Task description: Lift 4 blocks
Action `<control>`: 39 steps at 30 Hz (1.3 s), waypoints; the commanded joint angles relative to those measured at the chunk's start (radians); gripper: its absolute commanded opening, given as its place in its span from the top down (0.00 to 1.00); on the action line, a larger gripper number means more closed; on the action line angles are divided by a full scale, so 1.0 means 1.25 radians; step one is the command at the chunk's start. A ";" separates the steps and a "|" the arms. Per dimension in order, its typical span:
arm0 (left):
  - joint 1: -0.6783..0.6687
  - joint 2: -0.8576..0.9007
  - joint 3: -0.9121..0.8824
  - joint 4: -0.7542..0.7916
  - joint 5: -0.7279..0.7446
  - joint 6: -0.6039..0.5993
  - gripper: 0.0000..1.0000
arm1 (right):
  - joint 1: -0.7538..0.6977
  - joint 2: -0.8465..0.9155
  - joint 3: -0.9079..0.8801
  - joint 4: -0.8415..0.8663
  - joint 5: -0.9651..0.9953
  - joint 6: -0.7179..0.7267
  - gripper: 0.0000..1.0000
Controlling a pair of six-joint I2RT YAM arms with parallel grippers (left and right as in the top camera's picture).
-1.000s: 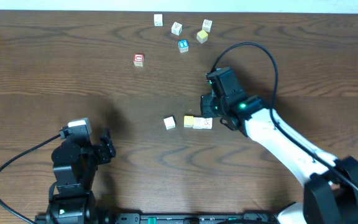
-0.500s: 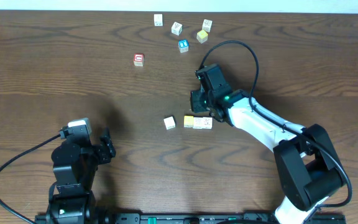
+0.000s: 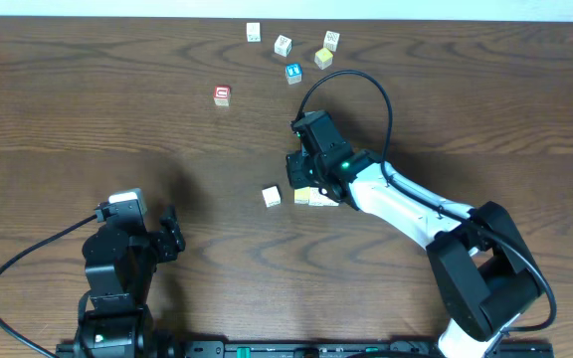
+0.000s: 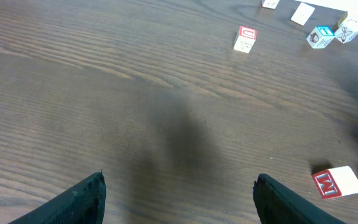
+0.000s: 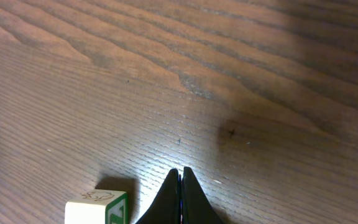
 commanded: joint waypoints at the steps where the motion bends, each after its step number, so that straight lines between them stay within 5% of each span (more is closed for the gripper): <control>1: 0.004 -0.001 0.013 0.000 0.004 -0.002 0.23 | 0.004 0.025 0.013 -0.001 0.022 -0.001 0.99; 39: 0.004 -0.001 0.013 0.000 0.004 -0.002 0.24 | 0.006 0.025 0.013 -0.082 0.021 0.036 0.99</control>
